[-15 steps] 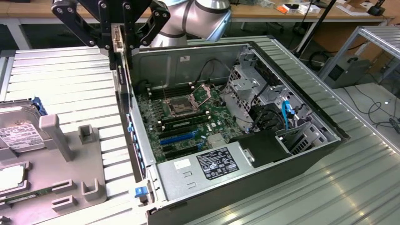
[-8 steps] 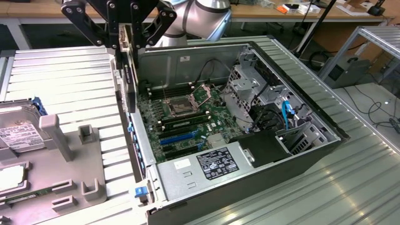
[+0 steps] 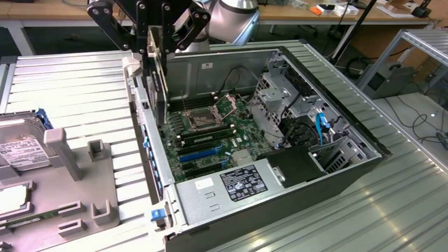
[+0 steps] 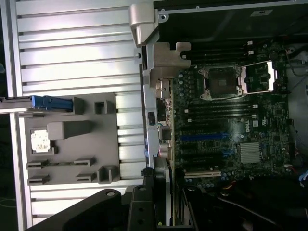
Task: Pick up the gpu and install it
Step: 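Pick up the gpu and move the gpu toward the slot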
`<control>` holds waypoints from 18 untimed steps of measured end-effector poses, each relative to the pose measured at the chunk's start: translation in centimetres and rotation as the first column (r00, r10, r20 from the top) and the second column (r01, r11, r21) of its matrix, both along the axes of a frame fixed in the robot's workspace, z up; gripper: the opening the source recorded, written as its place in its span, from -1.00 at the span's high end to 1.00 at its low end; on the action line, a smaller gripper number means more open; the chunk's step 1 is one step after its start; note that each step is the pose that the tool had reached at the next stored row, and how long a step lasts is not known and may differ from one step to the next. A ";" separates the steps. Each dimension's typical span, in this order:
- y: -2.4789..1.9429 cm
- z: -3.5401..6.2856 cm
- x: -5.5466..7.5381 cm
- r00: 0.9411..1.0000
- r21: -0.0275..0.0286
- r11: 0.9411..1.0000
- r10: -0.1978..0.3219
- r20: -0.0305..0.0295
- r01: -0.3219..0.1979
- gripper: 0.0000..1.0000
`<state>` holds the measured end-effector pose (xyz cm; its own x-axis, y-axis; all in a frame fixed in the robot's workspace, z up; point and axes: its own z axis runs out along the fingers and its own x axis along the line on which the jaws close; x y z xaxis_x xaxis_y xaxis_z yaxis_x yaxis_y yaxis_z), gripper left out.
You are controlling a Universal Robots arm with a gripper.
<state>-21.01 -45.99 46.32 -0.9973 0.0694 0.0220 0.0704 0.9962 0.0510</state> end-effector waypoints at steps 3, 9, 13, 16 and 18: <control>0.00 -0.01 0.7 1.000 0.000 1.000 0.000 -0.001 0.000 0.45; 0.00 0.00 1.7 1.000 0.000 1.000 0.000 -0.003 0.000 0.45; 0.00 0.00 3.2 1.000 0.000 1.000 0.000 -0.008 0.000 0.45; 0.00 0.00 3.9 1.000 0.000 1.000 0.000 -0.010 0.000 0.45; 0.00 0.00 4.4 1.000 0.000 1.000 0.000 -0.012 0.000 0.45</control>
<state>-16.64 -45.99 46.31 -0.9970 0.0693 0.0339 0.0710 0.9962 0.0502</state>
